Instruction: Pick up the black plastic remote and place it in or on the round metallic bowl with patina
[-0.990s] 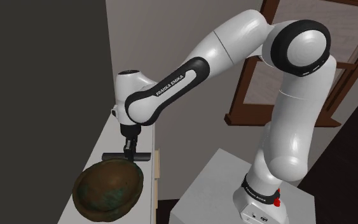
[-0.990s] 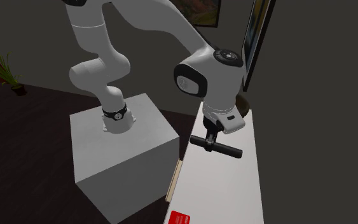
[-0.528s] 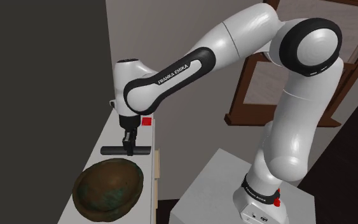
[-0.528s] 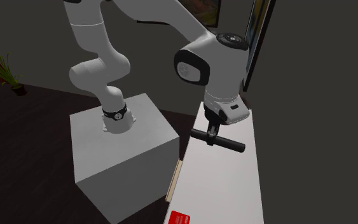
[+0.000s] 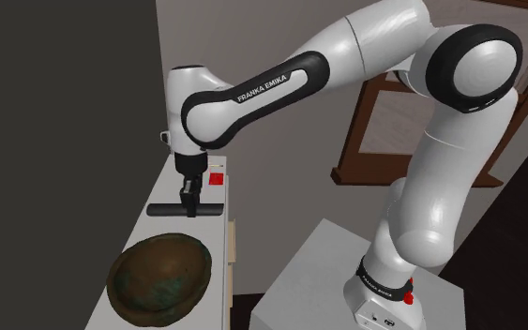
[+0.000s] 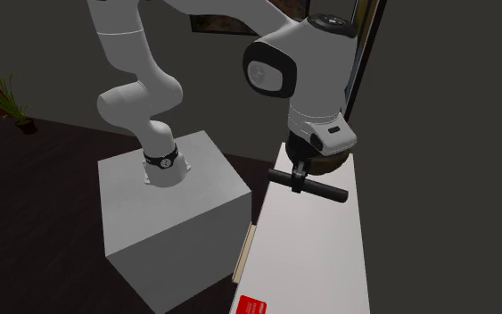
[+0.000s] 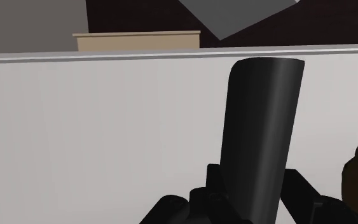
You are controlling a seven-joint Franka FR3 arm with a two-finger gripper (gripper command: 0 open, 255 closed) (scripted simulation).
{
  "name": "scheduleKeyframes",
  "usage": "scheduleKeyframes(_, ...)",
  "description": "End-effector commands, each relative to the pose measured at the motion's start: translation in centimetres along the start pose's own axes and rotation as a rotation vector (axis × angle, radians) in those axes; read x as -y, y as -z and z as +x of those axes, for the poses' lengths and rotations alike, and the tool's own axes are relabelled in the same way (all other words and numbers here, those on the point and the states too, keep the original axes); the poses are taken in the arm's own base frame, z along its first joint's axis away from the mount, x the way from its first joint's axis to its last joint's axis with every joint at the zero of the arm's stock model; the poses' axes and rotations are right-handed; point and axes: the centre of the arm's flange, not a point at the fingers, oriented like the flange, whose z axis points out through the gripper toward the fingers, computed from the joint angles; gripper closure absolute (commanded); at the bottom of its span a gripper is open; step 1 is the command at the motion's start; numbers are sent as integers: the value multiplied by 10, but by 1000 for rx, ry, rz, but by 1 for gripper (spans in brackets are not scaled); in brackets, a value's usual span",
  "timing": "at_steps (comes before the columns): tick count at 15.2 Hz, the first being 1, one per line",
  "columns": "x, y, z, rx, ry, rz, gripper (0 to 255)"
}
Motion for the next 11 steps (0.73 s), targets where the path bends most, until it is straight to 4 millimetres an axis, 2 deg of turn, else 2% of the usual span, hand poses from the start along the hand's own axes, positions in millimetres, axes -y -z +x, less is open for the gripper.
scheduleKeyframes(1,1,10,-1,0,0,0,255)
scheduleKeyframes(11,5,63,-1,0,0,0,255)
